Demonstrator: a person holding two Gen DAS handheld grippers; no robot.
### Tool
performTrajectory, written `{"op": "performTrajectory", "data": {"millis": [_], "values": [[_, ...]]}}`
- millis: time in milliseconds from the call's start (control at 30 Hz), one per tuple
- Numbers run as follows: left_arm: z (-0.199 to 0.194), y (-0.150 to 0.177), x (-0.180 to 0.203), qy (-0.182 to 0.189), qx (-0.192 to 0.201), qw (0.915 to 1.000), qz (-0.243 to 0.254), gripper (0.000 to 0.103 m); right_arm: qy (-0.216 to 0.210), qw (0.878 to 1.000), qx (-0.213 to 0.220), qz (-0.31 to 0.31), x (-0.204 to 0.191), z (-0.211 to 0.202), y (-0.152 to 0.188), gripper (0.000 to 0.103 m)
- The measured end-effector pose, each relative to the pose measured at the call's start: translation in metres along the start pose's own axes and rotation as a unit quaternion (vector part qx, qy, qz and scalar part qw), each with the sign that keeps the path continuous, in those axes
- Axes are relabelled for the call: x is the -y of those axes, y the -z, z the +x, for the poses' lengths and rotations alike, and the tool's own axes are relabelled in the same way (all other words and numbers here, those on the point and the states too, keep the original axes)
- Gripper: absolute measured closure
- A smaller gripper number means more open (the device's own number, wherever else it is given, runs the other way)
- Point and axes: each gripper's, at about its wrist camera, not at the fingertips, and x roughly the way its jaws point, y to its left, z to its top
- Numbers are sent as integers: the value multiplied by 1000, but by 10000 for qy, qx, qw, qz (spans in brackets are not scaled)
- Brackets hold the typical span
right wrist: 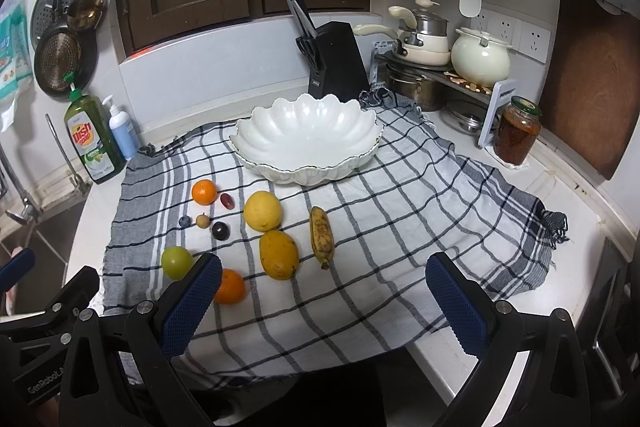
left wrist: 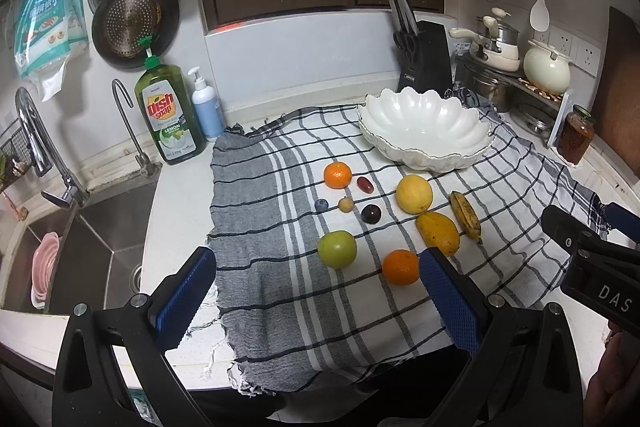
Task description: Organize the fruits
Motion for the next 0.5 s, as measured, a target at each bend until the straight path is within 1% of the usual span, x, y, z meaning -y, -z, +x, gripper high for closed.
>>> {"op": "performTrajectory", "data": {"millis": [500], "values": [[0, 1, 1, 0, 1, 10000, -5, 0, -6, 10000, 10, 6, 0, 3, 1, 0]]}}
